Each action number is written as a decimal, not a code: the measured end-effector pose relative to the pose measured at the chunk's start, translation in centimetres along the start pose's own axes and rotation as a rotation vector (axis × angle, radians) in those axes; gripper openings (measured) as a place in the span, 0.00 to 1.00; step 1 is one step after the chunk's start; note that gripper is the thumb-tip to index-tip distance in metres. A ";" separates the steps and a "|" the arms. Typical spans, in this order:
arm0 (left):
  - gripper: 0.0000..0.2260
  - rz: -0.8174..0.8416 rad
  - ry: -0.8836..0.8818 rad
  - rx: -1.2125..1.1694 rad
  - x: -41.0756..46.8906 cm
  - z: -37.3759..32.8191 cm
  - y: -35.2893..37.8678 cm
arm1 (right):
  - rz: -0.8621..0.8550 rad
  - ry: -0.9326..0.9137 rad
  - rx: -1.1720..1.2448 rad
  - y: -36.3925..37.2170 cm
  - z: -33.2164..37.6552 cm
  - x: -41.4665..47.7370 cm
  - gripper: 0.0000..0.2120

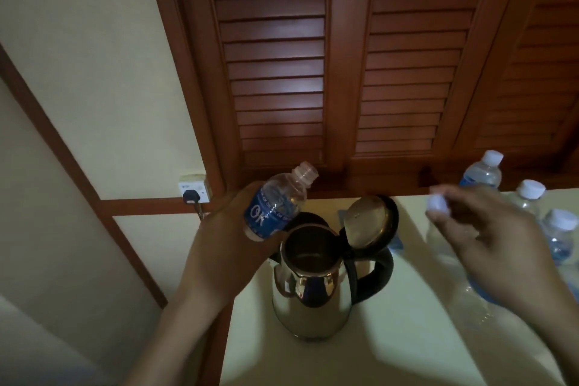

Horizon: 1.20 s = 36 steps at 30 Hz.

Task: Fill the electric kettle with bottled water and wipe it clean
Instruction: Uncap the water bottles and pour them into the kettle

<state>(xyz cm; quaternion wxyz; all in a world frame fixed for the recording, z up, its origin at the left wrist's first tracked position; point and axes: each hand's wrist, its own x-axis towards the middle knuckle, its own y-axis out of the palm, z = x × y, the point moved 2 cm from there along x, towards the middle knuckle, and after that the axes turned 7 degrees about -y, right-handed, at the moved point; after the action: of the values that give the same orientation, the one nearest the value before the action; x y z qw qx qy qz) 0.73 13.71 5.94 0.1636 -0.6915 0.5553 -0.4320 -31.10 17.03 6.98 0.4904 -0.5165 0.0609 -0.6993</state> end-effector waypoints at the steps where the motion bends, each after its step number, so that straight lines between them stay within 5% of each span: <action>1: 0.28 0.009 -0.004 -0.039 0.1 -0.3 0.0 | -0.005 -0.035 0.026 -0.7 1.1 1.4 0.09; 7: 0.32 0.064 0.006 -0.153 1.0 -1.9 0.5 | 0.282 -0.296 0.233 -1.1 7.9 8.8 0.15; 15: 0.34 0.073 -0.033 -0.247 1.6 -3.1 0.1 | 0.536 -0.448 0.160 0.0 9.8 13.8 0.19; 19: 0.31 0.024 -0.020 -0.217 1.9 -3.4 -0.2 | 0.550 -0.439 0.059 0.0 10.9 14.3 0.10; 25: 0.33 0.026 -0.023 -0.230 2.8 -4.3 -0.2 | 0.421 -0.379 -0.077 0.8 12.1 14.6 0.34; 30: 0.32 0.005 -0.002 -0.272 3.0 -3.7 -0.1 | 0.664 -0.418 0.154 -1.2 12.0 15.5 0.27; 34: 0.31 -0.016 0.012 -0.269 3.6 -4.1 0.0 | 0.588 -0.502 -0.014 -1.1 12.2 15.4 0.10; 36: 0.29 -0.024 0.028 -0.281 3.7 -4.4 0.0 | 0.513 -0.415 -0.008 -0.7 12.7 15.1 0.15</action>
<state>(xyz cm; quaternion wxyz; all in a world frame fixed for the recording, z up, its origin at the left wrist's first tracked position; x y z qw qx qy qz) -2.66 11.45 10.00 0.0524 -0.7082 0.6042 -0.3615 -21.40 11.44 23.22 0.6506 -0.6178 0.0904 -0.4322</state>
